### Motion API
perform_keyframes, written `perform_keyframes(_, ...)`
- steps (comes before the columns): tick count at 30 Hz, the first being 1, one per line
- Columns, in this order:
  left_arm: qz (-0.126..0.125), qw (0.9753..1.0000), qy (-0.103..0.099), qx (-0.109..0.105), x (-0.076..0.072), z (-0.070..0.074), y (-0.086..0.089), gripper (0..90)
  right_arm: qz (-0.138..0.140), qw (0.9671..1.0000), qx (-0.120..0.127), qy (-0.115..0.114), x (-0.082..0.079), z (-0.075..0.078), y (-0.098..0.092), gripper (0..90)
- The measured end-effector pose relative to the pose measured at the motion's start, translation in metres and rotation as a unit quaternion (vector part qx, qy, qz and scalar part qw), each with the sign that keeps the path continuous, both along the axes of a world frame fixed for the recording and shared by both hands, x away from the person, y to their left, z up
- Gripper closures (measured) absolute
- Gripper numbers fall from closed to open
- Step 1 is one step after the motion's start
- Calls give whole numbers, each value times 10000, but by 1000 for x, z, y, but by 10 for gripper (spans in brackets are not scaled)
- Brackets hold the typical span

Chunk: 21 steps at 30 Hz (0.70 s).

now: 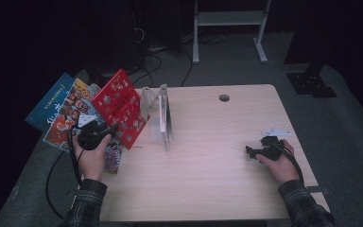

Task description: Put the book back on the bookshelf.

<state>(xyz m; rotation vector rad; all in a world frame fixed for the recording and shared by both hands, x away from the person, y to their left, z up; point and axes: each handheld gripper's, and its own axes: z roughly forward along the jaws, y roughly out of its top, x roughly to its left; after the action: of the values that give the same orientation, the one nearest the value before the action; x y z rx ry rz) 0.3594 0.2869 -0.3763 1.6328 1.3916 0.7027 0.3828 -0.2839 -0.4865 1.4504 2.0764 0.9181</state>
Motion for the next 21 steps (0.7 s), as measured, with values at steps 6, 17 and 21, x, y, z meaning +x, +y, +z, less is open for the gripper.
perform_keyframes(6,-248,9996,88,50,-12,-3,-6,480,-1,10000,0,0,0,0,0,118)
perform_keyframes(17,-1082,9922,559,255,-22,-14,-31,366,2,10000,-3,-2,0,0,0,118)
perform_keyframes(21,-1427,9858,808,358,-25,-23,-44,310,6,10000,-8,-2,0,0,0,118)
